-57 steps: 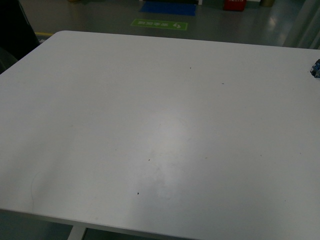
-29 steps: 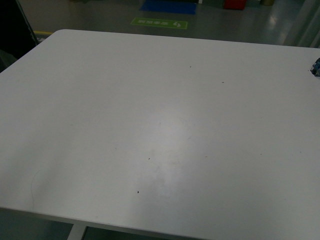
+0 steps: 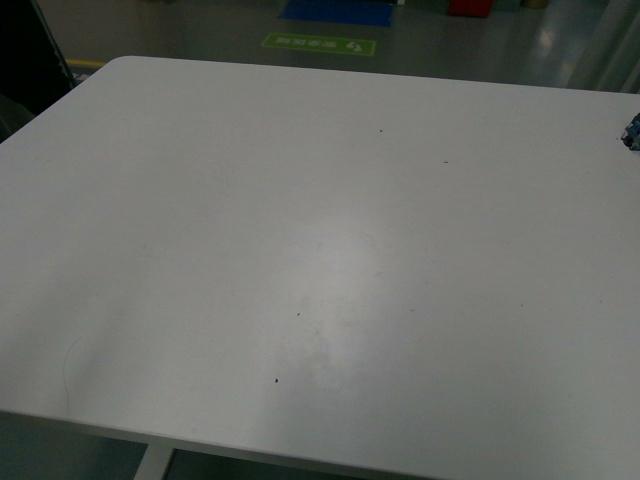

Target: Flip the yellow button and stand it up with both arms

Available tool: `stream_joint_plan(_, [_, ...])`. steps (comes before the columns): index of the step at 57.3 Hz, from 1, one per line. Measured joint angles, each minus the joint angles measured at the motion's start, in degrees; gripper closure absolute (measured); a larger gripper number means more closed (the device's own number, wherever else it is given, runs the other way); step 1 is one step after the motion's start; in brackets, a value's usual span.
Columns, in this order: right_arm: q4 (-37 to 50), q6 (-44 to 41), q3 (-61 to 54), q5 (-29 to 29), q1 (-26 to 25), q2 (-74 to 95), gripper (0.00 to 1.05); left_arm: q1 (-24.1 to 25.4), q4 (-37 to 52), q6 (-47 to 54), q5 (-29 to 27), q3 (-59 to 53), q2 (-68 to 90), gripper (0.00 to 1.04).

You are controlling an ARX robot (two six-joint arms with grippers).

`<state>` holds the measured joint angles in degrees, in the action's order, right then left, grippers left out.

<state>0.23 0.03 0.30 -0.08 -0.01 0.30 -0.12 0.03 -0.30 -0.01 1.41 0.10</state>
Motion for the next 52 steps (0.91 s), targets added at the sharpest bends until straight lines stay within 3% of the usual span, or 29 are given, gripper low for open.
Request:
stream_joint_plan(8, [-0.2, 0.0, 0.0, 0.0, 0.0, 0.0, 0.99, 0.0, 0.0, 0.0, 0.0, 0.0, 0.0, 0.07])
stream_joint_plan(39, [-0.2, 0.0, 0.0, 0.0, 0.0, 0.0, 0.07, 0.0, 0.0, 0.0, 0.0, 0.0, 0.0, 0.07])
stream_joint_plan(52, [-0.2, 0.0, 0.0, 0.0, 0.0, 0.0, 0.07, 0.0, 0.0, 0.0, 0.0, 0.0, 0.0, 0.07])
